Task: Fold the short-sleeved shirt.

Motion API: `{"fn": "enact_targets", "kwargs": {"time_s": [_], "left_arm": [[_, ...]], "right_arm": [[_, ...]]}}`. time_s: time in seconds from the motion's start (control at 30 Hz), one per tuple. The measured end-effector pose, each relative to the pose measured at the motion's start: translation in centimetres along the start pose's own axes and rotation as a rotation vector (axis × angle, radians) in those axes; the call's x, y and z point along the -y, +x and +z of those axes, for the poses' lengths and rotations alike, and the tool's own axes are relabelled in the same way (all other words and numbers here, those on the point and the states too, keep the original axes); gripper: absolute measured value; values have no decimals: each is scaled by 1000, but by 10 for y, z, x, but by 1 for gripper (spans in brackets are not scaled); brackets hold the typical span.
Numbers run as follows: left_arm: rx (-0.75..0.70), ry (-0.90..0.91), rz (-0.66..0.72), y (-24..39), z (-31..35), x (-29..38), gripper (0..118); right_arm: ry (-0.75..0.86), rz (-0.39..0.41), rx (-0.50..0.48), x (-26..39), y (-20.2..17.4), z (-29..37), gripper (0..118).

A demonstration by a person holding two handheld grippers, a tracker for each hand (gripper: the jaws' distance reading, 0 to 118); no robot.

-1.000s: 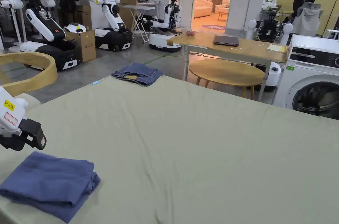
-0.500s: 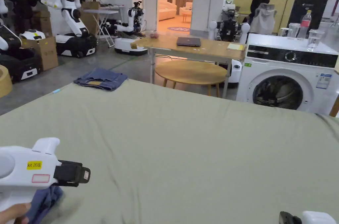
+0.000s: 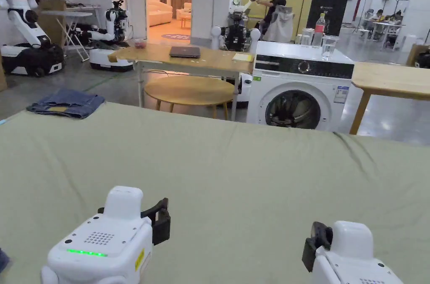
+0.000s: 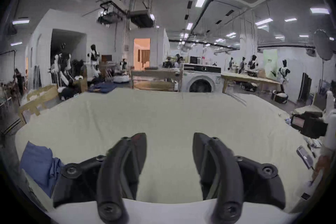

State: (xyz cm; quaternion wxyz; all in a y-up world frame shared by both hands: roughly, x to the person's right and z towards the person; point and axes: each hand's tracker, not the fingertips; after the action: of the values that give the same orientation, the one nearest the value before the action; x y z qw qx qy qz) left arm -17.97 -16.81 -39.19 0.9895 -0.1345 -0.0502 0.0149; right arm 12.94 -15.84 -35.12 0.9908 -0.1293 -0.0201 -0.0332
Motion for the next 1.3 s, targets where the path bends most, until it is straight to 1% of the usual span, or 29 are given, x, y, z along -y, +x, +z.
{"fn": "enact_targets", "kwargs": {"time_s": [0.03, 0.07, 0.1, 0.17, 0.27, 0.33, 0.47, 0.83, 1.03, 1.07, 1.1, 1.13, 1.17, 1.2, 1.23, 1.27, 1.3], "left_arm": [[10, 11, 2, 9, 1, -2, 44], [5, 24, -2, 15, 0, -2, 31], [3, 31, -16, 19, 1, -2, 24], [-10, 41, -38, 28, 1, -3, 19], [14, 69, -76, 31, 5, -2, 4], [-25, 109, -138, 35, 7, -3, 0], [-15, 118, -102, 32, 9, -3, 0], [-84, 134, -53, 23, 15, 4, 0], [-38, 153, -65, 21, 20, 1, 0], [-48, 157, -80, 22, 21, 1, 5], [-49, 153, -88, 24, 21, 1, 12], [-55, 146, -100, 25, 21, 1, 21], [-55, 138, -108, 25, 20, 2, 35], [-50, 130, -112, 25, 20, 2, 44], [-44, 120, -110, 24, 19, 4, 50], [-42, 116, -103, 23, 18, 5, 60], [-44, 114, -92, 22, 18, 6, 68]], "right_arm": [[8, -5, 5, -1, 1, 0, 0], [13, -10, 5, -2, 2, 1, 0], [19, -17, 8, -2, 4, 0, 0], [38, -45, 9, -1, 8, 2, 0], [58, -46, 22, 1, 11, 3, 0], [80, -43, 38, 1, 12, 5, 0], [97, -37, 45, 0, 11, 4, 0], [119, 29, 54, 11, -4, 9, 0], [143, 56, 75, 4, -16, 19, 0], [143, 65, 85, 4, -18, 19, 0], [141, 77, 105, 3, -20, 20, 4], [141, 79, 109, 3, -21, 20, 14], [140, 79, 109, 3, -21, 20, 36], [137, 78, 110, 3, -21, 20, 58], [131, 74, 110, 3, -20, 20, 75], [126, 74, 117, 3, -21, 20, 88], [124, 76, 122, 3, -21, 20, 90]]}}
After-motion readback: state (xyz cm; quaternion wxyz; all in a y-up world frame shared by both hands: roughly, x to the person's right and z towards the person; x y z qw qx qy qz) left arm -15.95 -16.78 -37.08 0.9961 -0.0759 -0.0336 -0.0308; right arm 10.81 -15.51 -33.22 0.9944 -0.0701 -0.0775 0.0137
